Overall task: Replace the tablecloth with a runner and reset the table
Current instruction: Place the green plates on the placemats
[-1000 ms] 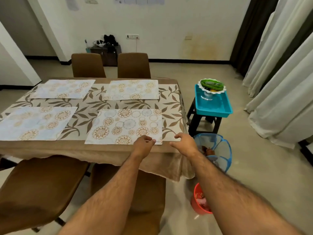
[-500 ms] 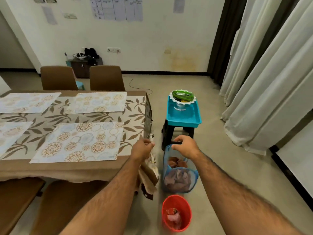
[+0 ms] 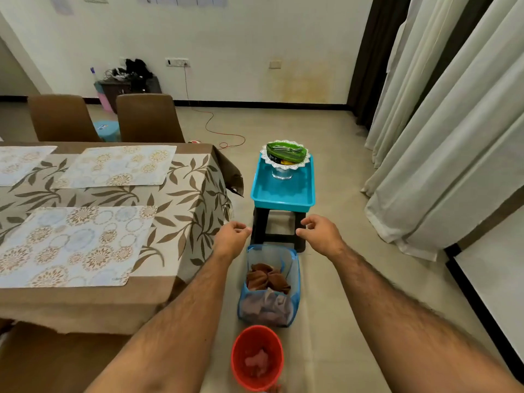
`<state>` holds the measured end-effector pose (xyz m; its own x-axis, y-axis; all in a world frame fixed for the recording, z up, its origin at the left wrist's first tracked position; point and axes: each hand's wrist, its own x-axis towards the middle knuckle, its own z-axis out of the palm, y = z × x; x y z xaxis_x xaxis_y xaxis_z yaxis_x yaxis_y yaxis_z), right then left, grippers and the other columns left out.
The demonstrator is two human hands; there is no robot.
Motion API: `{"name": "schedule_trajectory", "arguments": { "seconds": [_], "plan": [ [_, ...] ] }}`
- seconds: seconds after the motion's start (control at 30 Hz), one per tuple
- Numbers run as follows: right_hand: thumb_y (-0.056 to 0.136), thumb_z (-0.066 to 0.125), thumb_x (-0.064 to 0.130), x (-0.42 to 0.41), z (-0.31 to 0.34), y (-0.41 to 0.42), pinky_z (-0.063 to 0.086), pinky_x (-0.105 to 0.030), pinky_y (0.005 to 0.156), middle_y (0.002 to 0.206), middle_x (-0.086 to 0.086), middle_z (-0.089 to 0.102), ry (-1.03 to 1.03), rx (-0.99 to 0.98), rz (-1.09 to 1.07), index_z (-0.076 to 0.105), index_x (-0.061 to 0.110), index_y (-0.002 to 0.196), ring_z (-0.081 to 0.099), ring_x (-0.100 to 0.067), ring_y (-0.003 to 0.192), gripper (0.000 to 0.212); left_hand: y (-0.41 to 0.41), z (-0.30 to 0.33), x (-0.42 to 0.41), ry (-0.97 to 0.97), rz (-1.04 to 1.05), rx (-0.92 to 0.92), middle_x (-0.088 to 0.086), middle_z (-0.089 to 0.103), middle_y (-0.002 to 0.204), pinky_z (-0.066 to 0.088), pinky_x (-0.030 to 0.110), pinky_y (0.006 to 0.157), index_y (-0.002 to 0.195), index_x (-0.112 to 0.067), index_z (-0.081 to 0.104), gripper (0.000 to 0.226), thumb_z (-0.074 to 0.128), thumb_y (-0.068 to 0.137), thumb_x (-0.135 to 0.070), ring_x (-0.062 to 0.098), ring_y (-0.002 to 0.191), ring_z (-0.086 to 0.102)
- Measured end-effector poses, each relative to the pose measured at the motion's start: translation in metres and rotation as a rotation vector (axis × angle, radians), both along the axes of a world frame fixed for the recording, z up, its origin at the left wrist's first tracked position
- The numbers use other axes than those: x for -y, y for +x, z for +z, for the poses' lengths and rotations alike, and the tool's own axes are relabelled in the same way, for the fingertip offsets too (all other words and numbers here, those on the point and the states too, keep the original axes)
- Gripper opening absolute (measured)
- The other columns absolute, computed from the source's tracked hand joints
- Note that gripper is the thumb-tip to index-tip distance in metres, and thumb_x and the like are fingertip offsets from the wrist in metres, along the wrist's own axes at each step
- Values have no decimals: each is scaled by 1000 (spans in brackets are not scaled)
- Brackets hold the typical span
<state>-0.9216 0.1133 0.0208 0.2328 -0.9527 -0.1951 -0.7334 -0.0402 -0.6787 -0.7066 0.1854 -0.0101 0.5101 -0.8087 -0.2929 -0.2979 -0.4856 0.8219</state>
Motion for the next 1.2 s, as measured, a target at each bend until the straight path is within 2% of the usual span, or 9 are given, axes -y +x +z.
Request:
{"name": "schedule_trajectory", "arguments": {
  "seconds": [0.13,0.27,0.4,0.57,0.73,0.87,1.0,1.1,1.2],
  "plan": [
    [87,70,30,60,5,-4,50,-32,91,117,-5,65,-5,-8,36,63,15,120,61,-19,105,37,-8,-1,60,-1,2,-5,0,66,108,52,33,87,117,-18,62,29,61,93,-35,15,99,62],
    [85,70,33,119,18,-6,54,-40,91,116,-5,65,-14,-4,34,64,17,118,63,-20,102,37,-18,10,112,-25,-25,-16,1,66,104,55,40,89,114,-19,62,27,62,92,-35,17,96,63],
    [85,71,32,167,21,-8,55,-42,90,116,-5,64,-6,-10,61,64,17,118,63,-20,100,38,-26,14,155,-64,-25,-20,2,66,103,57,38,83,111,-18,63,25,62,93,-35,16,92,63],
    [85,71,34,240,12,-16,56,-42,89,116,-6,65,-2,3,107,64,17,118,64,-21,101,38,-37,1,219,-73,37,-40,5,67,104,57,35,78,113,-15,62,27,63,92,-32,15,86,63],
    [86,71,33,327,-1,-33,55,-43,91,116,-5,65,21,26,180,63,17,118,63,-21,102,37,-63,-13,298,-68,122,-47,6,68,106,56,42,87,111,-14,63,26,65,91,-32,22,95,66],
    [87,70,32,397,-4,-58,56,-42,89,115,-5,64,51,7,246,63,17,119,63,-20,101,36,-95,-25,360,-46,213,-52,5,69,103,55,45,90,100,-21,61,18,67,89,-33,24,97,66],
    [87,71,28,463,3,-73,54,-32,76,114,-5,62,11,-12,317,64,15,119,62,-19,97,35,-117,-19,414,-40,270,-93,2,67,103,56,42,88,108,-18,63,23,66,91,-33,20,97,64],
    [85,72,30,510,-2,-72,58,-39,81,111,-6,65,33,4,339,66,17,114,64,-22,96,32,-121,-17,450,-26,287,-86,0,65,103,56,40,87,108,-20,61,20,64,93,-33,18,97,63],
    [84,72,31,543,-10,-58,58,-39,81,110,-6,66,45,9,389,66,17,116,65,-22,95,35,-113,-20,479,-25,321,-78,0,65,101,56,39,83,104,-21,59,16,64,93,-32,18,95,63]
  ]
}}
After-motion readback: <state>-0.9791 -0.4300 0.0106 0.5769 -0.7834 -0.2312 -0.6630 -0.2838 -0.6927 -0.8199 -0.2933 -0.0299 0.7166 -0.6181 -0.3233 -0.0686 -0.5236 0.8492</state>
